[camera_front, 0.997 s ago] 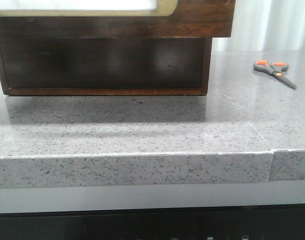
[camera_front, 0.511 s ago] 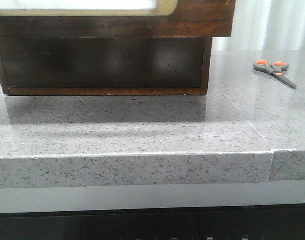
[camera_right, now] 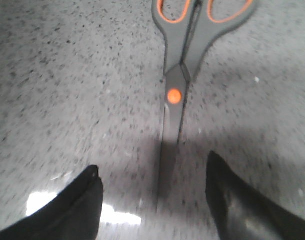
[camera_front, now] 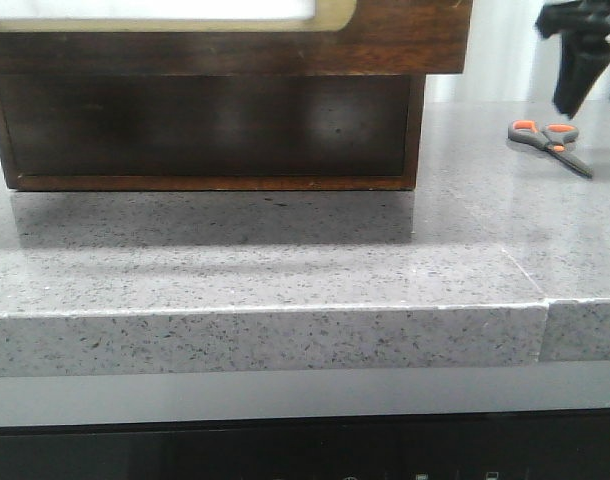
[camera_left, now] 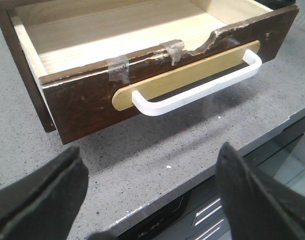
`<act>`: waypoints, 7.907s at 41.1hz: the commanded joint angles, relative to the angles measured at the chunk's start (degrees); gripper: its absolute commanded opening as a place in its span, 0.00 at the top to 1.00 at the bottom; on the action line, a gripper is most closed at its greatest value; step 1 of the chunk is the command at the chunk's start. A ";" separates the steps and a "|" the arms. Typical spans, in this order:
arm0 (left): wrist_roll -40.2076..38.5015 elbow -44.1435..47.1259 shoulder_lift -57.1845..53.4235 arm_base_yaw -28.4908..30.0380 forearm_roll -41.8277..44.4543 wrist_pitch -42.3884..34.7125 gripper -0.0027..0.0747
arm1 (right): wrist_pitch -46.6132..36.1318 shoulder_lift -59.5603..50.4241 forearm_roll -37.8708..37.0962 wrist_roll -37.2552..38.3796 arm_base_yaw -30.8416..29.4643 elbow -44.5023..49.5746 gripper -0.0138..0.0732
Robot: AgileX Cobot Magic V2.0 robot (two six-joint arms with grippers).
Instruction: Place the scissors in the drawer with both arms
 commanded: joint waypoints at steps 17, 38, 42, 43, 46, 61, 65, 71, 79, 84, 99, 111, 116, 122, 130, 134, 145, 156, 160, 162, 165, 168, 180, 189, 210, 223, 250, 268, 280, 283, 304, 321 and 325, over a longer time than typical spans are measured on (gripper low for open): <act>-0.64 -2.05 0.64 -0.23 -0.76 -3.89 0.29 | 8.67 13.05 0.12 -0.70 -1.03 -20.98 0.31; -0.64 -2.05 0.64 -0.23 -0.76 -3.89 0.29 | 11.73 15.32 0.12 -0.70 -1.04 -22.90 0.77; -0.64 -2.05 0.64 -0.23 -0.76 -3.89 0.29 | 11.60 15.00 0.12 -0.70 -1.04 -22.90 0.77; -0.64 -2.05 0.64 -0.23 -0.76 -3.89 0.29 | 11.60 14.84 0.12 -0.70 -1.04 -22.90 0.77; -0.64 -2.05 0.64 -0.23 -0.76 -3.89 0.29 | 11.60 13.72 0.18 -0.70 -1.04 -22.90 0.77; -0.64 -2.05 0.64 -0.23 -0.76 -3.89 0.29 | 8.51 -0.37 0.18 -0.80 0.24 -22.90 0.77; -0.64 -2.05 0.64 -0.23 -0.76 -3.89 0.29 | 7.40 -4.97 0.18 -0.80 1.20 -22.90 0.77; -0.64 -2.05 0.64 -0.23 -0.76 -3.89 0.29 | 6.71 -11.69 0.18 -2.41 3.47 -22.84 0.77; -0.64 -2.05 0.64 -0.23 -0.76 -3.89 0.29 | 5.28 -19.41 0.18 -4.22 6.79 -22.72 0.77; -0.64 -2.05 0.64 -0.23 -0.76 -3.89 0.29 | 4.58 -22.92 0.29 -6.56 9.51 -22.72 0.77; -0.64 -2.05 0.64 -0.23 -0.76 -3.89 0.29 | 5.55 -24.87 9.92 -27.60 25.78 -22.66 0.77; -0.64 -2.05 0.64 -0.23 -0.76 -3.89 0.29 | 8.01 -17.77 10.91 -40.37 36.42 -22.55 0.77; -0.64 -2.05 0.64 -0.23 -0.76 -3.89 0.29 | 9.41 -13.99 10.91 -44.97 38.04 -22.55 0.77; -0.64 -2.05 0.64 -0.23 -0.76 -3.89 0.29 | 9.96 -9.61 10.13 -47.90 38.15 -22.55 0.77; -0.64 -2.05 0.64 -0.23 -0.76 -3.89 0.29 | 10.96 -5.65 7.48 -47.90 38.15 -22.55 0.76; -0.64 -2.05 0.64 -0.23 -0.76 -3.89 0.29 | 12.02 -4.55 5.50 -47.90 38.15 -22.55 0.70; -0.64 -2.05 0.64 -0.23 -0.76 -3.89 0.29 | 12.92 -4.79 5.03 -47.51 38.15 -22.67 0.41; -0.64 -2.05 0.64 -0.23 -0.76 -3.89 0.29 | 13.09 -7.61 4.90 -41.52 37.54 -22.72 0.40; -0.64 -2.05 0.64 -0.23 -0.76 -3.89 0.29 | 13.85 -9.82 4.84 -36.48 36.38 -22.72 0.40; -0.64 -2.05 0.64 -0.23 -0.76 -3.89 0.29 | 14.42 -11.18 4.84 -32.35 35.64 -22.72 0.40; -0.64 -2.05 0.64 -0.23 -0.76 -3.89 0.29 | 15.30 -13.34 4.84 -25.23 34.45 -22.72 0.40; -0.64 -2.05 0.64 -0.23 -0.76 -3.89 0.29 | 16.41 -15.63 4.84 -16.60 33.13 -22.59 0.40; -0.64 -2.05 0.64 -0.23 -0.76 -3.89 0.29 | 9.58 -28.81 4.91 -9.23 32.14 -8.75 0.40; -0.64 -2.05 0.64 -0.23 -0.76 -3.89 0.29 | -0.03 -41.28 4.85 -7.85 31.93 8.18 0.40; -0.64 -2.05 0.64 -0.23 -0.76 -3.89 0.29 | -3.23 -63.85 3.53 -7.18 31.93 31.29 0.40; -0.64 -2.05 0.64 -0.23 -0.76 -3.89 0.54 | -1.99 -67.23 3.53 -7.18 31.93 33.34 0.53; -0.64 -2.05 0.64 -0.23 -0.76 -3.89 0.99 | -1.95 -67.23 3.53 -7.18 31.93 33.34 0.92; -0.64 -1.12 -0.12 1.84 0.05 -4.81 0.99 | -1.95 -67.23 3.53 -7.18 31.93 33.34 0.92; -0.64 16.02 -9.01 17.02 3.63 -22.86 0.99 | -1.95 -67.23 3.53 -7.18 31.93 33.34 0.92; -0.64 21.72 -12.14 20.16 3.51 -28.37 0.99 | -1.95 -67.23 3.53 -7.18 31.93 33.34 0.92; -0.64 48.30 -26.41 31.16 1.60 -53.00 0.99 | -1.95 -67.23 3.53 -7.18 31.93 33.34 0.92; -0.64 48.12 -26.30 31.31 1.60 -51.59 0.99 | -1.88 -67.23 3.53 -7.18 31.93 33.34 0.92; -0.64 48.12 -26.30 31.31 1.60 -51.59 0.99 | -1.88 -67.23 3.53 -7.18 31.93 33.34 0.92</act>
